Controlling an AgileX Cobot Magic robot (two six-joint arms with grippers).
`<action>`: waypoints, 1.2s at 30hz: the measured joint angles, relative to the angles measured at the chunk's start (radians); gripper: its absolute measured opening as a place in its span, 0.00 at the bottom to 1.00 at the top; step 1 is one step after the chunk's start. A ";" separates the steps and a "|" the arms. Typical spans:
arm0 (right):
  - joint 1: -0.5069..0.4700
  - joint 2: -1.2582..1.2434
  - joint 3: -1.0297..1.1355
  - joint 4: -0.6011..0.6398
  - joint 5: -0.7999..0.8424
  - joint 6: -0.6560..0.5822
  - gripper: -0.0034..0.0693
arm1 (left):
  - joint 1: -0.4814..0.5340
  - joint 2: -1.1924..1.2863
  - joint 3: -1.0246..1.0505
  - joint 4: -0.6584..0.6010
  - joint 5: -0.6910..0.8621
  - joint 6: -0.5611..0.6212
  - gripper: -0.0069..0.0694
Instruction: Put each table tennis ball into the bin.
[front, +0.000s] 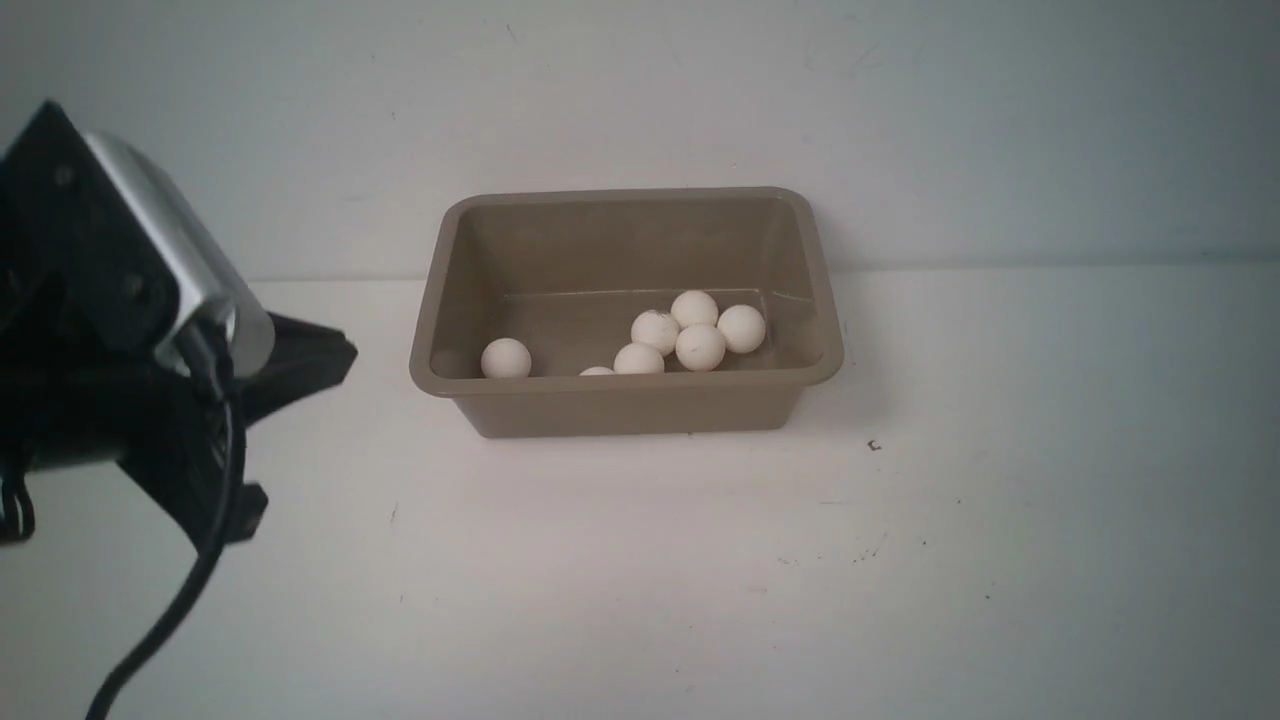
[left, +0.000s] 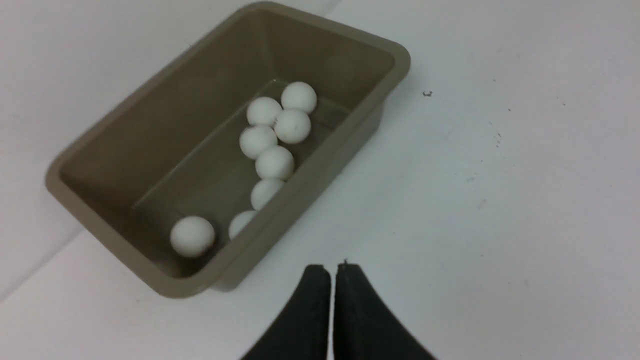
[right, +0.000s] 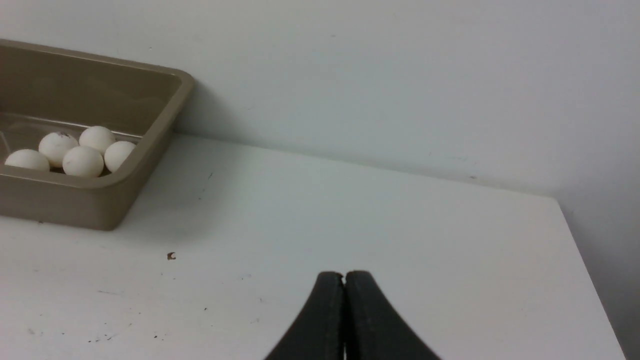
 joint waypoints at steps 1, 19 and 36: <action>0.000 0.000 0.006 0.000 -0.004 0.000 0.03 | 0.000 -0.007 0.013 -0.005 0.002 0.003 0.09; 0.000 0.000 0.012 0.008 0.202 0.023 0.03 | 0.001 -0.028 0.028 -0.034 0.337 -0.018 0.09; 0.000 0.000 0.014 0.007 0.323 0.026 0.03 | 0.022 -0.495 0.223 -0.067 -0.356 -0.121 0.09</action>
